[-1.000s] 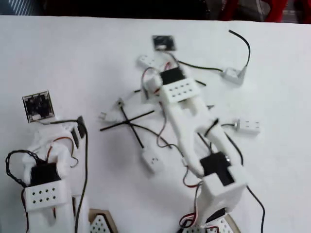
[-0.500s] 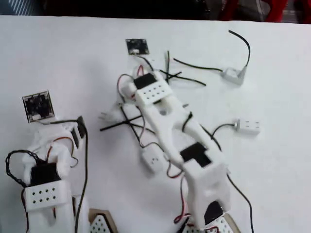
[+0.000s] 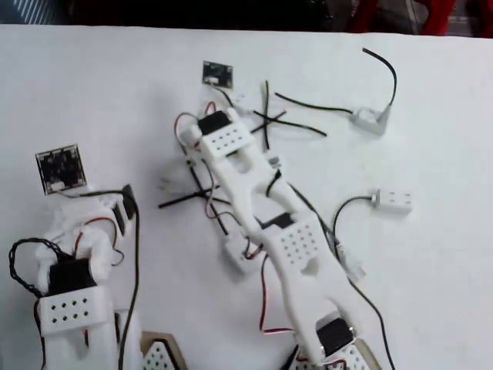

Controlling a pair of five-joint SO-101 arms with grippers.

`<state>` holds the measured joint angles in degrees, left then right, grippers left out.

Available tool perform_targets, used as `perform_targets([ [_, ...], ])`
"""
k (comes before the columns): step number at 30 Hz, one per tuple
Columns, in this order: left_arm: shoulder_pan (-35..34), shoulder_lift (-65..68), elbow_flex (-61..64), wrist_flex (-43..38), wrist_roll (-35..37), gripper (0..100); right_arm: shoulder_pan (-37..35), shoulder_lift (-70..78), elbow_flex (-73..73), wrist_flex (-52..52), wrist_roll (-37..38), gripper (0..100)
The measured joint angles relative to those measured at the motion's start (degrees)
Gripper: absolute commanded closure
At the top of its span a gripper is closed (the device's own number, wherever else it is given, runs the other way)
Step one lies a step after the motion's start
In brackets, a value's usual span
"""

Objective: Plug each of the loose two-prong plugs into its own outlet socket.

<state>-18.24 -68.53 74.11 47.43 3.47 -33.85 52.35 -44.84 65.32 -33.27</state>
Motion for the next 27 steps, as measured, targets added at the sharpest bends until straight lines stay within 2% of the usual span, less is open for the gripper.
perform_targets([
  [14, 0.0, 0.0, 0.0, 0.0, 0.0, 77, -0.1, 13.1, -23.0, 20.0, 0.5, 87.5],
  [17, 0.0, 0.0, 0.0, 0.0, 0.0, 77, -0.1, 14.4, -25.2, 23.1, 3.1, 88.3],
  [21, 0.0, 0.0, 0.0, 0.0, 0.0, 77, -0.1, 14.9, -26.9, 26.6, 5.3, 98.0],
  [27, 0.0, 0.0, 0.0, 0.0, 0.0, 77, 0.1, 15.5, -31.7, 32.0, 12.4, 98.1],
])
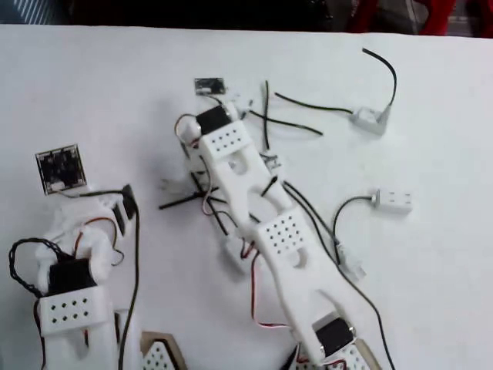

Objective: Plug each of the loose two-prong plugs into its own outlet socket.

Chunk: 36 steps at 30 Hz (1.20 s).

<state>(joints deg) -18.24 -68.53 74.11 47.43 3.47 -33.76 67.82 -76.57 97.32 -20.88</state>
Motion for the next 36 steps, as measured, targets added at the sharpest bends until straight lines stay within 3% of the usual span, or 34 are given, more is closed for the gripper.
perform_targets([
  [12, 0.0, 0.0, 0.6, 0.0, 0.0, 77, 6.0, -0.6, -1.6, 0.6, 12.5, 98.1],
  [21, 0.0, 0.0, 0.6, -1.1, 0.0, 77, 8.4, -13.4, -0.3, 1.0, 17.1, 98.1],
  [36, 0.0, 0.0, 0.6, -1.2, 0.0, 77, 11.5, -41.2, 37.3, 1.0, 20.8, 97.8],
])
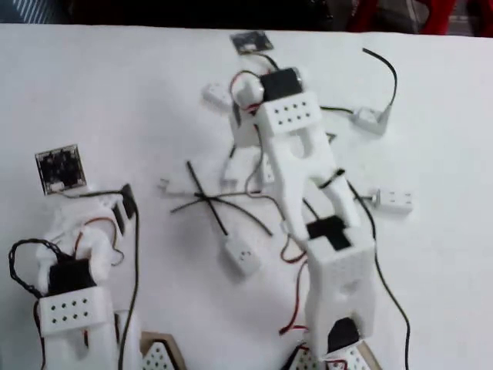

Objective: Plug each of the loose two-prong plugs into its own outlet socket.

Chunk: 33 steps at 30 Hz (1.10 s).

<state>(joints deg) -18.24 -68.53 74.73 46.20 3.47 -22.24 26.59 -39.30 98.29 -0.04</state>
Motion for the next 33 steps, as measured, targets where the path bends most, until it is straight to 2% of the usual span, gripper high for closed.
perform_targets([
  [3, 0.0, 0.0, 0.0, -0.1, 0.0, 77, -0.5, -2.4, 6.4, -1.4, 0.7, 96.5],
  [8, 0.0, 0.0, 0.0, -0.1, 0.0, 77, -2.6, -2.6, 14.0, -8.4, -1.3, 82.5],
  [14, 0.0, 0.0, 0.0, -0.1, 0.0, 77, -6.8, -1.1, 16.9, -16.0, -3.8, 84.8],
  [18, 0.0, 0.0, 0.0, -0.1, 0.0, 77, -6.5, 5.8, 16.9, -20.4, -4.0, 84.8],
  [23, 0.0, 0.0, 0.0, -0.1, 0.0, 77, -6.7, 13.9, 10.8, -20.7, -4.0, 85.1],
  [31, 0.0, 0.0, 0.0, -0.1, 0.0, 77, -6.8, 25.0, -3.6, -16.0, -6.2, 85.1],
  [33, 0.0, 0.0, 0.0, -0.1, 0.0, 77, -6.9, 27.3, -7.1, -14.0, -6.8, 87.8],
])
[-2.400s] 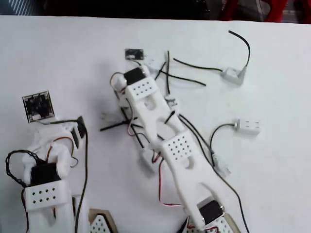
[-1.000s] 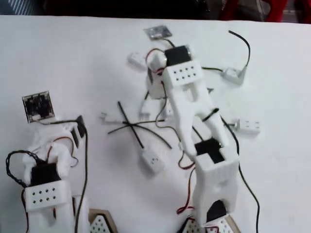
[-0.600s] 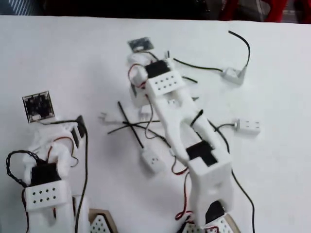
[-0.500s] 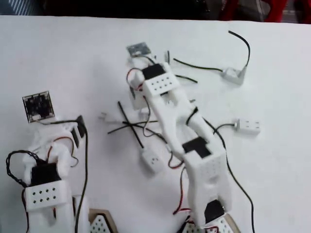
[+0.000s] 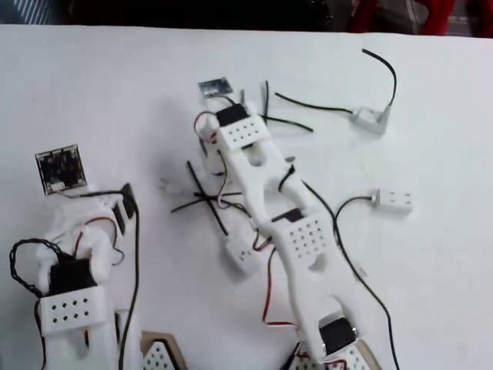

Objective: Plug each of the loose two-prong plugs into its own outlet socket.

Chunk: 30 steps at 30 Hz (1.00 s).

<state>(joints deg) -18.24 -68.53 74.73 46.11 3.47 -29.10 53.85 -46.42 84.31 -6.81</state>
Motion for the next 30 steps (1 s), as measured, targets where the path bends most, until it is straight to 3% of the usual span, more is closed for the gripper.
perform_targets([
  [4, 0.0, 0.0, 0.0, 0.0, 0.0, 77, 0.2, 3.8, -6.7, 4.0, -0.1, 98.8],
  [12, 0.0, 0.0, 0.0, 0.0, 0.0, 77, 0.4, 6.9, -17.6, 13.0, 0.3, 98.1],
  [19, 0.0, 0.0, 0.0, 0.0, 0.0, 77, 0.4, 5.6, -19.4, 14.1, 5.4, 98.1],
  [30, 0.0, 0.0, 0.0, 0.0, 0.0, 77, 1.9, -20.7, 5.2, 14.1, 9.2, 98.1],
])
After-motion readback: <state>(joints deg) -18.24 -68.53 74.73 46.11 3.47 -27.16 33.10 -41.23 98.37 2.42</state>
